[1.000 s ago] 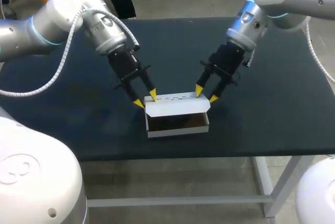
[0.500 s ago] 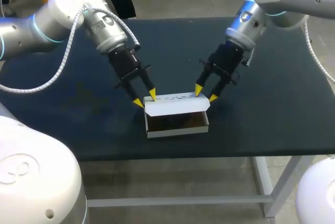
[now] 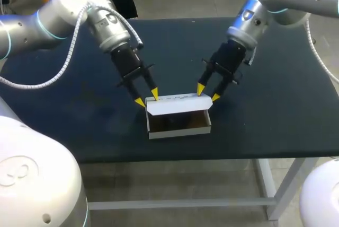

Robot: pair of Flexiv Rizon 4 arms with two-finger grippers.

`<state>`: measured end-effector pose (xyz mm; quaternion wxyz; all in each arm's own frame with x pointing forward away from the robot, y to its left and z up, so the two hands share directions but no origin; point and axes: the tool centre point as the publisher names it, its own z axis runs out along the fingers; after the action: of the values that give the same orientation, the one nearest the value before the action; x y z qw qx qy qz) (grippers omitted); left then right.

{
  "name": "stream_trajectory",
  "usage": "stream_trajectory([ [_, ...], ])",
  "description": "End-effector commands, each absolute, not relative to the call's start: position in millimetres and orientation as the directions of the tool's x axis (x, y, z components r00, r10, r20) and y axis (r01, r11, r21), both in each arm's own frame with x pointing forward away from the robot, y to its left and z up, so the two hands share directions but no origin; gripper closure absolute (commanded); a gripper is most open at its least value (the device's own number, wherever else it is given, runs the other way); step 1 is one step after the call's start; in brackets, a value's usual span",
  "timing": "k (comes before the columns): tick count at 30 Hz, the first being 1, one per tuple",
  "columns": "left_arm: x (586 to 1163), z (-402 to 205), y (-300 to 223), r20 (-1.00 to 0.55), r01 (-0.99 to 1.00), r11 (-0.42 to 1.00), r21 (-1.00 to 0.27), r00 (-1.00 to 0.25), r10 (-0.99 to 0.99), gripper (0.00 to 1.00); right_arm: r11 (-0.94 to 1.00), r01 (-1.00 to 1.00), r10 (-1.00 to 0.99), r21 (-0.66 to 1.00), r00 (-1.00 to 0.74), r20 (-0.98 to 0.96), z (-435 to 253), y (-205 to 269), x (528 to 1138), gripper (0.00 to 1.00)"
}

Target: Assemble the packaging by folding the flat box into shape, placing the metal phone stand inside, and closing the box properly

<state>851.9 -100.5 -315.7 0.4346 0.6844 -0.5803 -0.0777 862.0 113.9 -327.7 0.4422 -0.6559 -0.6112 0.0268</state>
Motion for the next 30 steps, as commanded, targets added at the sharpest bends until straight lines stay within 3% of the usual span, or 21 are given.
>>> stream_trajectory([
  [1,857.2,-317.1,-104.6,0.391,-0.717,0.055,0.695,0.313,-0.865,0.55,0.148,0.766,0.826,-0.625,0.251,0.504,-328.3,117.5,868.1,0.53],
  [30,865.4,-313.5,-99.9,0.364,-0.667,0.049,0.744,0.343,-0.866,0.56,0.161,0.743,0.830,-0.650,0.254,0.496,-323.2,123.4,873.5,0.53],
])
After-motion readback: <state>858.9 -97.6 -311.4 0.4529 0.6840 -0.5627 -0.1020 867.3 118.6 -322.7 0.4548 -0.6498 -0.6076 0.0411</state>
